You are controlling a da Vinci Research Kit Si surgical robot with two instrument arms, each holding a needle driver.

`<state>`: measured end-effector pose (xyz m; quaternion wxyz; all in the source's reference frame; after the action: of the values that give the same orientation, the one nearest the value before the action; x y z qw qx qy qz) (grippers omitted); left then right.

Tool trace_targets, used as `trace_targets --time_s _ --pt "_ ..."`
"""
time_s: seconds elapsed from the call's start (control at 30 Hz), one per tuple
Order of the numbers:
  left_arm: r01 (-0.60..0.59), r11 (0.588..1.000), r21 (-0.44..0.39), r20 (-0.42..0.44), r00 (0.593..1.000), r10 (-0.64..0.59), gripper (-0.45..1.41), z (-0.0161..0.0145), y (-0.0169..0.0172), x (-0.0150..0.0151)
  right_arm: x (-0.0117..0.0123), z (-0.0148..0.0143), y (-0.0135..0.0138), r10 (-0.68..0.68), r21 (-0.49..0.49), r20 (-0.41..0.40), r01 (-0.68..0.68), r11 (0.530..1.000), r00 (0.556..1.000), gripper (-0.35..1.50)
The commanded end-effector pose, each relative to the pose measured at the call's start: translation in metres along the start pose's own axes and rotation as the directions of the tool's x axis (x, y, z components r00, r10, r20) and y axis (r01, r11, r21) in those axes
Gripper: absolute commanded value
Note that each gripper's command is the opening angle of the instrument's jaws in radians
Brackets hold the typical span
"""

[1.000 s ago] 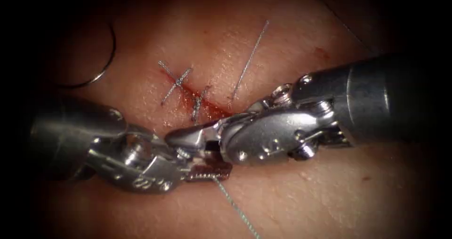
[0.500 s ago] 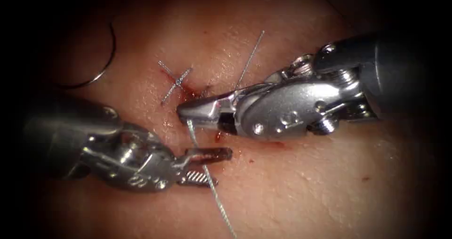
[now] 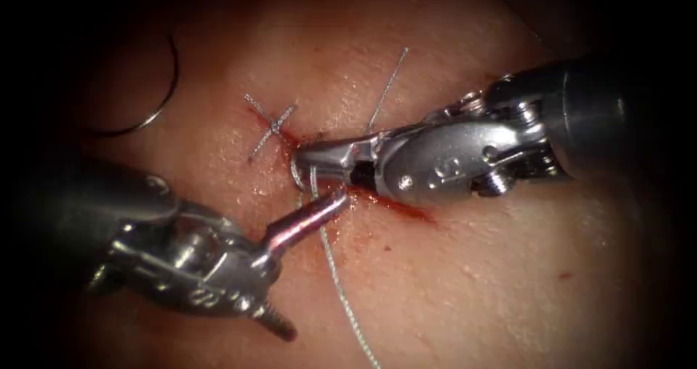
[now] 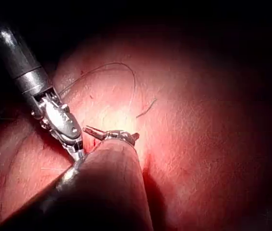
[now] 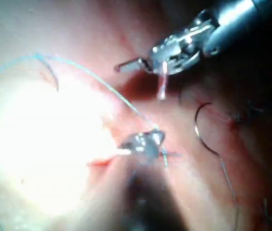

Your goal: Wound Closure

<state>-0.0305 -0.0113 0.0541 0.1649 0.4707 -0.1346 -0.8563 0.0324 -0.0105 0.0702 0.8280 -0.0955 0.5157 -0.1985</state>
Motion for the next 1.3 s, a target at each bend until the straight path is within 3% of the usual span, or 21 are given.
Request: trace_targets --time_s 0.03,0.3,0.5,0.77,1.07,1.3 --pt "0.001 1.0 0.007 -0.001 1.0 -0.001 1.37 0.0007 0.0007 0.0002 -0.0013 0.0009 -0.0002 0.03 -0.002 0.011 -0.03 1.0 0.999 -0.35" --pt "-0.031 0.999 0.019 0.0 1.0 0.031 1.23 0.0021 0.0027 0.0001 -0.0049 0.003 0.0013 0.233 0.028 0.048 -0.234 0.972 0.971 -0.35" --pt "-0.128 0.984 0.121 0.02 0.992 0.126 0.91 0.0029 0.0028 -0.0015 -0.0063 0.0044 0.0027 0.316 0.073 0.064 -0.32 0.944 0.947 -0.35" --pt "-0.145 0.983 0.113 0.03 0.989 0.142 0.93 0.0038 0.0046 -0.0033 -0.0079 0.0054 0.0039 0.374 0.095 0.049 -0.377 0.921 0.926 -0.35" --pt "-0.129 0.985 0.111 0.012 0.992 0.128 0.94 0.0039 0.0039 -0.001 -0.0095 0.0079 0.0042 0.406 0.109 0.1 -0.416 0.903 0.908 -0.35" --pt "-0.134 0.984 0.116 0.017 0.991 0.133 0.89 0.0043 0.0046 -0.001 -0.0103 0.0087 0.0042 0.418 0.11 0.116 -0.43 0.896 0.901 -0.35"
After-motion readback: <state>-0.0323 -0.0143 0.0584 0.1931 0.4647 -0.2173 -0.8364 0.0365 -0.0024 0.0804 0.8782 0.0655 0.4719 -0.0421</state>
